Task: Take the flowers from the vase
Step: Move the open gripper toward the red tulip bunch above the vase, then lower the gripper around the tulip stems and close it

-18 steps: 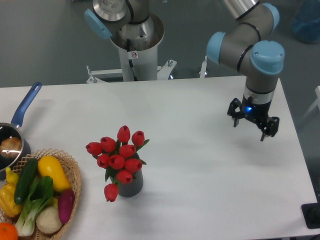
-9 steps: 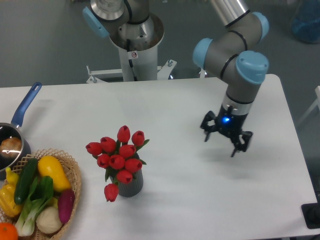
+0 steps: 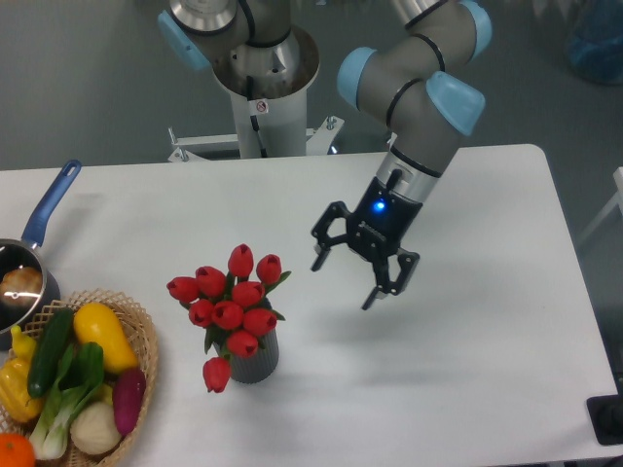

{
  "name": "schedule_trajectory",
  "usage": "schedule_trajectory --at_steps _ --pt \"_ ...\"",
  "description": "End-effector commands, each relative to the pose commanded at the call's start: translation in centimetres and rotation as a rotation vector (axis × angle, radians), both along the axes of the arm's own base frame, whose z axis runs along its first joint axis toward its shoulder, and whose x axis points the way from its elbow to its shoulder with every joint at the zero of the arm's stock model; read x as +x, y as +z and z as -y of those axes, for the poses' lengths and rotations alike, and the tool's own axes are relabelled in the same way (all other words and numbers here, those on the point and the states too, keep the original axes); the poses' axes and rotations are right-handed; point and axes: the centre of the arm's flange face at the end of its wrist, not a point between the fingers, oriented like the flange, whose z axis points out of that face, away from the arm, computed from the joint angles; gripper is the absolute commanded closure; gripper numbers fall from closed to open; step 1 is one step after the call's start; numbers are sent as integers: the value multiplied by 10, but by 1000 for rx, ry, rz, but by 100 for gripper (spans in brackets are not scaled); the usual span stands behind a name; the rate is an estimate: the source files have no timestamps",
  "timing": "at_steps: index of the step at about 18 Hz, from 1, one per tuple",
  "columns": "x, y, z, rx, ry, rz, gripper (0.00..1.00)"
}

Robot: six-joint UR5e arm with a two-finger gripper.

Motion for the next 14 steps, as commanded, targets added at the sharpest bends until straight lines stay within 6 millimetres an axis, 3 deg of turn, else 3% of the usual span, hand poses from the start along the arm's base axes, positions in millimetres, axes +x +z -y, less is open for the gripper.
schedule_trajectory --at_steps 7,14 --pt "17 7 -14 52 -7 95 0" --pt "27 -12 -35 40 -42 135 0"
